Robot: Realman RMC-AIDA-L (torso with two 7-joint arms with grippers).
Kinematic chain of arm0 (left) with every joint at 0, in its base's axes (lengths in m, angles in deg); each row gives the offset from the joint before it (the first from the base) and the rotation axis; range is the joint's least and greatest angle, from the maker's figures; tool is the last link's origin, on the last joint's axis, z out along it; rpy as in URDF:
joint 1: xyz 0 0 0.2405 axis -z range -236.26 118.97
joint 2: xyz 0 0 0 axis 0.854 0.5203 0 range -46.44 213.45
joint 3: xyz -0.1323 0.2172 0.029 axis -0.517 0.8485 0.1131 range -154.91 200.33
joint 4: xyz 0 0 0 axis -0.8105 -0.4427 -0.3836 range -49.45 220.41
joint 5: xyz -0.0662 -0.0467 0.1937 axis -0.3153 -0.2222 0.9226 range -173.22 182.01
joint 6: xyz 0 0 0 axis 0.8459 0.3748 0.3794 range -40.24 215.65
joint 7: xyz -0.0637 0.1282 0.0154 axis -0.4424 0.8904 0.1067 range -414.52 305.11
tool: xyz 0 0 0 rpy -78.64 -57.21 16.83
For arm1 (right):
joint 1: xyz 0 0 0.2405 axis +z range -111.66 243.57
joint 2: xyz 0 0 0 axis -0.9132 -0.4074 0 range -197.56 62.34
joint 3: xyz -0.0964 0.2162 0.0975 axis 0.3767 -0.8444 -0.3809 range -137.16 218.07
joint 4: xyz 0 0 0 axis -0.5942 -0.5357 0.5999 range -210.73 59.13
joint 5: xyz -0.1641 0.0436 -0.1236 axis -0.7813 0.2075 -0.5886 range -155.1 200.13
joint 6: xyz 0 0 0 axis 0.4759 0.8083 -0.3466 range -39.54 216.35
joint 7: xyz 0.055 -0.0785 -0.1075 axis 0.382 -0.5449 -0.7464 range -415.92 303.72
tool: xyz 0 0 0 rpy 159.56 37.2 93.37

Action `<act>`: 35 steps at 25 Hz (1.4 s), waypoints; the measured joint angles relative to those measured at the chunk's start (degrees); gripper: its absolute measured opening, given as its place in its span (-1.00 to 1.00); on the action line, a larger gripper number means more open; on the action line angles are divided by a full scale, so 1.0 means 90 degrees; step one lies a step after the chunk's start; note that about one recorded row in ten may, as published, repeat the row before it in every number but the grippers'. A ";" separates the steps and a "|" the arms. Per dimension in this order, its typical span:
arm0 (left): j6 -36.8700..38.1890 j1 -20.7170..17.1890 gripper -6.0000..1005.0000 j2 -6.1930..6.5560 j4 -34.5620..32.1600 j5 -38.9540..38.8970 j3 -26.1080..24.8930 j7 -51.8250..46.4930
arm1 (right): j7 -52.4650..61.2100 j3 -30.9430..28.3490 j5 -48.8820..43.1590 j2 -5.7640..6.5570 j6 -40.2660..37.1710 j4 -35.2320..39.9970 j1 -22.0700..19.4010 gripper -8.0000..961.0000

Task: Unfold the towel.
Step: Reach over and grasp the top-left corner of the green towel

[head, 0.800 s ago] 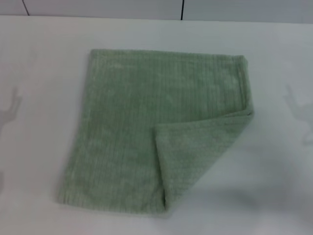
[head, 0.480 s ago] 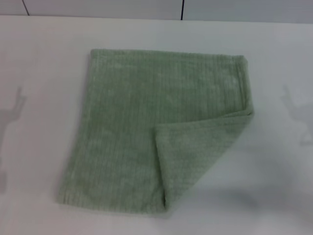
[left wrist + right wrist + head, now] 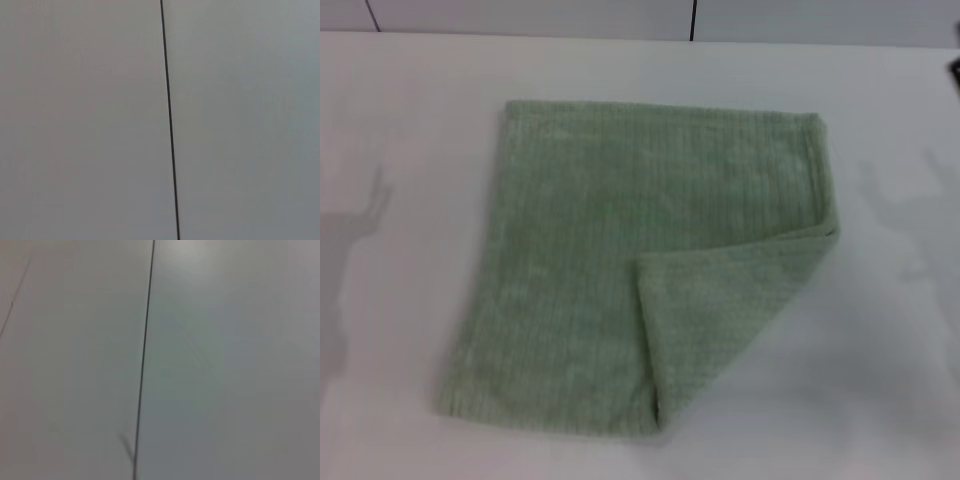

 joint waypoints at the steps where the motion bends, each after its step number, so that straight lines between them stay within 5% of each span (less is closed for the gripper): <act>1: -0.0305 -0.0056 0.69 0.0027 0.0275 0.0032 0.0000 0.0000 | 0.0016 0.0003 -0.0057 0.0067 0.0427 -0.0280 -0.0009 0.65; 3: -0.1028 -0.0202 0.62 0.0096 0.0881 0.0112 -0.0028 0.0016 | 0.0079 -0.0008 -0.0286 0.0226 0.1201 -0.0858 -0.0037 0.65; 4: -0.1837 -0.0356 0.58 0.0179 0.1583 0.0159 -0.0083 0.0042 | 0.0350 -0.0050 -0.0517 0.0459 0.2222 -0.1623 -0.0105 0.65; 5: -0.1837 -0.0356 0.55 0.0179 0.1583 0.0159 -0.0083 0.0042 | 0.0350 -0.0050 -0.0517 0.0459 0.2222 -0.1623 -0.0105 0.65; 8: -0.3636 -0.0629 0.44 0.0428 0.2955 0.0412 -0.0206 0.0044 | 0.0823 -0.0131 -0.0729 0.0875 0.3967 -0.3031 -0.0191 0.65; 9: -0.4417 -0.0716 0.40 0.0518 0.3493 0.0541 -0.0293 -0.0012 | 0.1069 -0.0252 -0.0946 0.1085 0.5219 -0.3909 -0.0224 0.65; 13: -0.6925 -0.0934 0.21 0.0682 0.5281 0.0704 -0.0673 -0.0191 | 0.1318 -0.0516 -0.1366 0.1216 0.7060 -0.5194 -0.0278 0.65; 14: -0.8342 -0.1026 0.13 0.0691 0.6141 0.0720 -0.0901 -0.0166 | 0.1341 -0.0757 -0.1584 0.1202 0.8613 -0.6139 -0.0316 0.65; 15: -0.8342 -0.1026 0.05 0.0691 0.6141 0.0720 -0.0901 -0.0166 | 0.1341 -0.0757 -0.1584 0.1202 0.8613 -0.6139 -0.0316 0.65; 17: -0.9513 -0.1034 -0.11 0.0680 0.6778 0.0721 -0.1127 -0.0107 | 0.1194 -0.1084 -0.1667 0.1078 1.0371 -0.6948 -0.0268 0.65; 20: -1.1127 -0.0907 -0.38 0.0616 0.7428 0.0704 -0.1465 0.0203 | 0.0708 -0.1731 -0.1668 0.0668 1.2706 -0.7698 -0.0023 0.65; 24: -1.3212 -0.0487 -0.72 0.0243 0.7938 0.0697 -0.2169 0.0923 | -0.0278 -0.2762 -0.1595 -0.0028 1.4885 -0.8084 0.0353 0.65; 25: -1.3738 -0.0329 -0.79 0.0105 0.7977 0.0702 -0.2457 0.1107 | -0.0427 -0.2896 -0.1470 -0.0068 1.5263 -0.8091 0.0474 0.64; 27: -1.4351 -0.0101 -0.93 0.0049 0.7949 0.0694 -0.2706 0.1283 | -0.0642 -0.3099 -0.0908 -0.0018 1.5994 -0.8022 0.0802 0.65; 35: -1.5613 0.0362 -0.99 0.0043 0.7924 0.0638 -0.2822 0.1367 | -0.1360 -0.3538 0.0061 -0.0060 1.7372 -0.7853 0.1180 0.65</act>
